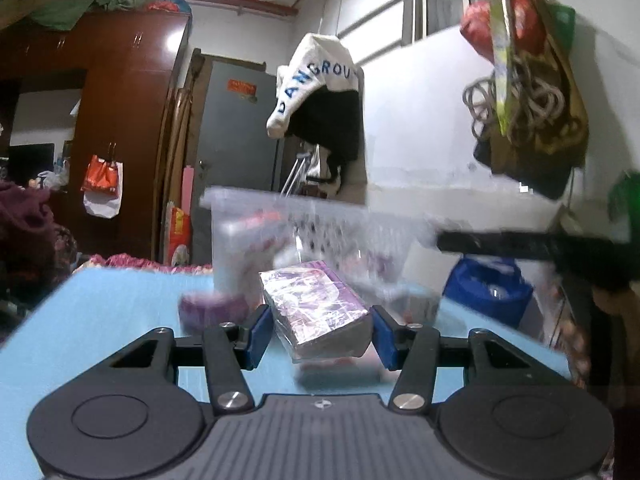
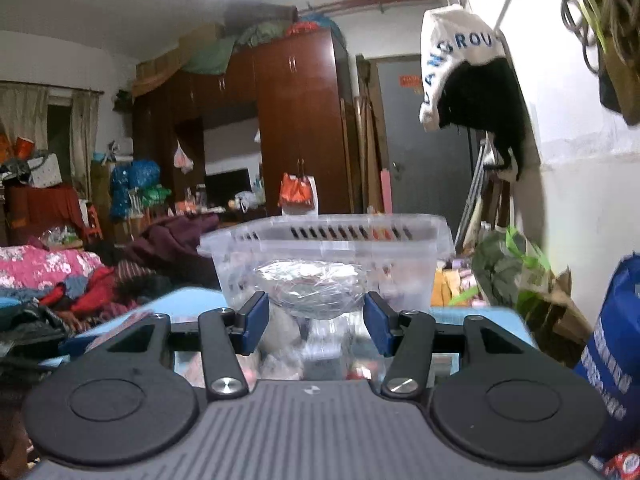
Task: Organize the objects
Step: 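Carry both items over the white basket and open both tools, then grasp the purple box with the left tool while the right tool grasps the KENT box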
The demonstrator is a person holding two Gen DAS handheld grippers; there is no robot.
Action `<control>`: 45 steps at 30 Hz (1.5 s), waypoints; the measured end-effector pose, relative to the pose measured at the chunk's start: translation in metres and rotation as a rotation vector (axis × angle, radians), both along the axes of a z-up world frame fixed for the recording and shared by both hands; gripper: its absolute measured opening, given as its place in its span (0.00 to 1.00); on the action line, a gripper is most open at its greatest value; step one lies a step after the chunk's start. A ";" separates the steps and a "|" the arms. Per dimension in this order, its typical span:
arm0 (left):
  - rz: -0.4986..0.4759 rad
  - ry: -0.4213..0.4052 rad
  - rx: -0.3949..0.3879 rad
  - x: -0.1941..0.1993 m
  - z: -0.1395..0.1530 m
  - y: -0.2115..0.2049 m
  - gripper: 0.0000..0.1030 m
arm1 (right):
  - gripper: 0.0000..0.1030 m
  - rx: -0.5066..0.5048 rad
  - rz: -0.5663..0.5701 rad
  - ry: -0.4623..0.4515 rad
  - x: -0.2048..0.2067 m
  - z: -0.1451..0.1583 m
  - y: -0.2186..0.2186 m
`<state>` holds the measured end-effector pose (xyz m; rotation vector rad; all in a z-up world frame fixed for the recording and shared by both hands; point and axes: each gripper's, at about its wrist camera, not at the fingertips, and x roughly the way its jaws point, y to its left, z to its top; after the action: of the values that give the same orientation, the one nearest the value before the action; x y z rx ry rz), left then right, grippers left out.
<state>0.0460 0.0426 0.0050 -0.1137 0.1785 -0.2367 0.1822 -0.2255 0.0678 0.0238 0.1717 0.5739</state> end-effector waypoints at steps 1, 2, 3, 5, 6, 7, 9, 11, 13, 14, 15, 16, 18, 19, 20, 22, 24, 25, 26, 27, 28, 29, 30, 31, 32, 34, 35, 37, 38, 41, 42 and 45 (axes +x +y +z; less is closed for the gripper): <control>-0.002 -0.005 -0.004 0.008 0.010 0.002 0.55 | 0.54 0.005 -0.002 -0.011 0.003 0.009 0.003; -0.002 -0.011 -0.014 0.021 0.024 0.005 0.55 | 0.54 0.015 0.002 -0.016 0.009 0.019 0.005; 0.000 -0.009 -0.026 0.035 0.038 0.008 0.55 | 0.54 0.018 0.005 -0.016 0.017 0.029 0.009; -0.024 0.034 -0.073 0.074 0.066 0.015 0.55 | 0.54 -0.018 -0.022 -0.031 0.039 0.050 0.021; -0.037 0.061 -0.101 0.094 0.077 0.018 0.55 | 0.55 -0.048 -0.040 -0.031 0.053 0.058 0.027; -0.043 0.091 -0.116 0.114 0.087 0.018 0.55 | 0.55 -0.074 -0.052 -0.017 0.066 0.062 0.031; -0.026 0.146 -0.126 0.150 0.098 0.016 0.55 | 0.55 -0.093 -0.049 0.033 0.092 0.066 0.036; -0.015 0.204 -0.118 0.182 0.099 0.010 0.55 | 0.55 -0.097 -0.022 0.103 0.115 0.064 0.039; 0.006 0.250 -0.114 0.202 0.095 0.004 0.61 | 0.59 -0.109 -0.016 0.123 0.125 0.060 0.043; 0.008 0.270 -0.111 0.207 0.092 0.002 0.76 | 0.64 -0.113 -0.016 0.123 0.126 0.059 0.044; 0.017 0.277 -0.108 0.208 0.091 0.002 0.91 | 0.81 -0.113 -0.020 0.123 0.125 0.058 0.044; 0.032 0.263 -0.107 0.206 0.091 0.002 0.96 | 0.91 -0.105 -0.024 0.114 0.121 0.058 0.041; 0.039 0.223 -0.102 0.192 0.093 0.006 0.99 | 0.98 -0.070 -0.016 0.073 0.103 0.059 0.031; 0.022 0.203 -0.097 0.179 0.094 0.008 0.99 | 1.00 -0.049 -0.010 0.057 0.090 0.059 0.022; 0.006 0.178 -0.092 0.165 0.095 0.012 1.00 | 1.00 -0.021 -0.003 0.036 0.075 0.057 0.011; 0.001 0.123 -0.058 0.136 0.093 0.020 1.00 | 1.00 0.011 -0.004 0.004 0.052 0.050 -0.010; 0.041 0.128 -0.008 0.111 0.076 0.027 1.00 | 1.00 -0.030 -0.063 0.033 0.045 0.034 -0.019; 0.055 0.148 0.022 0.102 0.063 0.032 1.00 | 1.00 -0.095 -0.091 0.075 0.049 0.021 -0.019; 0.069 0.164 0.040 0.098 0.054 0.037 1.00 | 1.00 -0.143 -0.108 0.112 0.054 0.008 -0.017; 0.079 0.189 0.058 0.098 0.044 0.042 1.00 | 1.00 -0.175 -0.124 0.148 0.061 -0.006 -0.017; 0.082 0.229 0.071 0.101 0.033 0.048 1.00 | 0.98 -0.203 -0.138 0.197 0.072 -0.020 -0.016; 0.083 0.261 0.074 0.105 0.026 0.054 0.99 | 0.95 -0.217 -0.143 0.243 0.081 -0.030 -0.014; 0.085 0.291 0.069 0.110 0.020 0.061 0.96 | 0.90 -0.213 -0.140 0.284 0.090 -0.038 -0.013; 0.086 0.312 0.055 0.114 0.016 0.067 0.95 | 0.86 -0.200 -0.131 0.322 0.098 -0.044 -0.012; 0.080 0.331 0.037 0.118 0.013 0.072 0.95 | 0.85 -0.187 -0.122 0.349 0.105 -0.049 -0.010; 0.068 0.362 0.038 0.124 0.008 0.075 0.95 | 0.82 -0.203 -0.135 0.368 0.108 -0.057 -0.003; 0.078 0.373 0.050 0.126 0.005 0.075 0.95 | 0.82 -0.199 -0.139 0.367 0.108 -0.059 -0.002; 0.088 0.374 0.069 0.124 -0.001 0.070 0.95 | 0.79 -0.184 -0.135 0.370 0.107 -0.060 -0.002; 0.083 0.380 0.073 0.124 -0.002 0.069 0.95 | 0.78 -0.179 -0.135 0.368 0.106 -0.061 -0.002; 0.075 0.394 0.089 0.132 -0.004 0.062 0.95 | 0.67 -0.146 -0.140 0.370 0.106 -0.063 -0.009; 0.077 0.396 0.101 0.134 -0.005 0.058 0.95 | 0.66 -0.138 -0.143 0.371 0.105 -0.064 -0.011; 0.078 0.421 0.132 0.143 -0.011 0.049 0.95 | 0.65 -0.112 -0.142 0.382 0.109 -0.065 -0.016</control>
<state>0.1893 0.0915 -0.0055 -0.0374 0.6062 -0.1198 0.2916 -0.2415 0.0032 0.0367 0.5690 0.4123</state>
